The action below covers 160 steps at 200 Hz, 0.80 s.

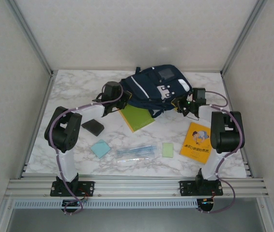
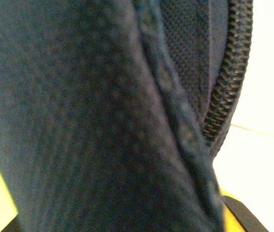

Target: Pack the student bag

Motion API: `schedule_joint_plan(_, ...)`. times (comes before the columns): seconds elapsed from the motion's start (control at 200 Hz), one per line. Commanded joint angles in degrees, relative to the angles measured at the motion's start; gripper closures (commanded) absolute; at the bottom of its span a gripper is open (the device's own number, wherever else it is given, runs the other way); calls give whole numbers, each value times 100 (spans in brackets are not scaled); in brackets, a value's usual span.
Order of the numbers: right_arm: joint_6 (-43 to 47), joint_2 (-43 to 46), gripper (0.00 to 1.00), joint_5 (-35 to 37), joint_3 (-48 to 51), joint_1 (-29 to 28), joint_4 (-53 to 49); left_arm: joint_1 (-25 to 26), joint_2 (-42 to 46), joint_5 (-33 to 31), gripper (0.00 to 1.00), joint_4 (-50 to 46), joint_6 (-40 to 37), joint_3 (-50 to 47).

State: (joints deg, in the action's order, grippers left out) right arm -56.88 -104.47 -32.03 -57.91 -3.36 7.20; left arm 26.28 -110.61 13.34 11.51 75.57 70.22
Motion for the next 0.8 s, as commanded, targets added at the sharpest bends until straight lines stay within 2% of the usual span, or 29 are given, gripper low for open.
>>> schedule_joint_plan(0.0,-314,396,100,-20,140,-53,427,-319,-107,70,100,-31,-352,517)
schedule_joint_plan(0.095,-585,773,100,242,234,-235,152,-430,-524,481,100,-435,-1086,1291)
schedule_joint_plan(0.13,-742,881,100,378,232,-320,76,-440,-600,704,96,-622,-1301,1494)
schedule_joint_plan(0.17,-911,939,100,496,183,-425,-3,-425,-546,869,81,-697,-1592,1547)
schedule_joint_plan(0.22,-1177,963,100,638,96,-523,-61,-390,-330,837,44,-1025,-2041,1496)
schedule_joint_plan(0.235,-1253,961,100,668,62,-551,-52,-375,-244,790,37,-1170,-2208,1483)
schedule_joint_plan(0.27,-1408,924,100,718,-43,-607,-71,-338,-47,607,28,-1596,-2665,1444)
schedule_joint_plan(0.32,-1606,879,100,840,-196,-676,-123,-274,303,289,21,-2258,-3276,1339)
schedule_joint_plan(0.34,-1669,852,100,895,-250,-703,-110,-245,442,183,11,-2431,-3455,1263)
schedule_joint_plan(0.395,-1796,794,100,1053,-420,-777,-198,-183,836,-77,1,-2782,-3880,955)
schedule_joint_plan(0.495,-1984,680,100,1240,-715,-866,-306,-32,1475,-336,0,-3139,-4378,431)
schedule_joint_plan(0.601,-2170,554,100,1321,-938,-964,-316,371,1941,-641,2,-3067,-4708,-18)
schedule_joint_plan(0.691,-2296,462,100,1357,-1069,-1044,-316,843,2037,-886,6,-2728,-4958,-194)
schedule_joint_plan(0.796,-2416,386,100,1326,-1191,-1150,-308,1374,1764,-1090,11,-2208,-5373,-144)
